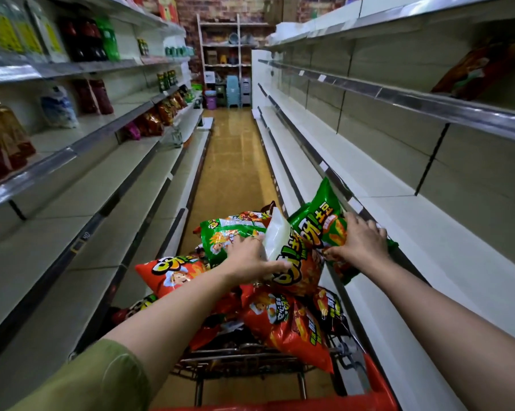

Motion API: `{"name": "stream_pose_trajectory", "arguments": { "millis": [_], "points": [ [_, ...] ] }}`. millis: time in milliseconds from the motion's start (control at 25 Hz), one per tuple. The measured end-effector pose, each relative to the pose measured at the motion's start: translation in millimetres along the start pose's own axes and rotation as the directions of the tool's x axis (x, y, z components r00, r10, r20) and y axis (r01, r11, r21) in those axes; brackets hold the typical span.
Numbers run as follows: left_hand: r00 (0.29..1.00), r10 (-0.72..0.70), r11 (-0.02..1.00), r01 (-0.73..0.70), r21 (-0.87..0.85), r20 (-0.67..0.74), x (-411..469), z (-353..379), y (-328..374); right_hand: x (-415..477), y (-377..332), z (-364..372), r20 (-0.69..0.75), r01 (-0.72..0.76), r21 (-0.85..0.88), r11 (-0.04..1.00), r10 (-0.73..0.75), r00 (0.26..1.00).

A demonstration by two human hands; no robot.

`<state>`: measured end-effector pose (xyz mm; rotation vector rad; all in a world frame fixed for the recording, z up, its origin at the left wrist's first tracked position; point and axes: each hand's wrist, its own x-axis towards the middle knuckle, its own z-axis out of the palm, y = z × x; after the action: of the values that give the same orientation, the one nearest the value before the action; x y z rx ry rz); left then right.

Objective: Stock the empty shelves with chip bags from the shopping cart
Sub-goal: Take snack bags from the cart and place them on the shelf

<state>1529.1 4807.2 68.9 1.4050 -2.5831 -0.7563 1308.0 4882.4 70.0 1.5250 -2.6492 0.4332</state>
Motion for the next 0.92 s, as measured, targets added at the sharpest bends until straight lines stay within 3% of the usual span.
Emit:
{"name": "stream_pose_trajectory", "arguments": {
  "millis": [120,200,360,440,560,760,920],
  "points": [
    [1.000,0.007,0.958,-0.002,-0.288,0.018,4,13,13,-2,7,2,-0.012,-0.001,-0.013,1.000,0.001,1.000],
    [0.999,-0.005,0.912,-0.016,-0.410,-0.048,5,16,14,-6,13,2,-0.063,-0.013,0.004,1.000,0.014,0.998],
    [0.994,0.000,0.722,-0.077,-0.687,-0.111,-5,3,-1,-6,20,-8,-0.187,-0.064,0.101,0.993,0.082,0.979],
    [0.987,-0.022,0.699,-0.098,-0.708,-0.158,-17,-9,-12,-5,20,-13,-0.201,-0.082,0.156,0.984,0.113,0.973],
    [0.963,-0.201,0.632,-0.014,-0.775,-0.182,-41,-25,-36,-6,10,-16,-0.211,-0.054,0.247,0.968,0.108,0.972],
    [0.901,-0.433,0.504,0.277,-0.818,0.039,-72,-18,-72,-12,-31,-17,-0.185,0.026,0.310,0.950,0.033,0.982],
    [0.894,-0.442,0.505,0.312,-0.804,0.069,-82,-13,-79,-19,-57,-13,-0.154,0.110,0.269,0.957,-0.070,0.986]
  ]
}}
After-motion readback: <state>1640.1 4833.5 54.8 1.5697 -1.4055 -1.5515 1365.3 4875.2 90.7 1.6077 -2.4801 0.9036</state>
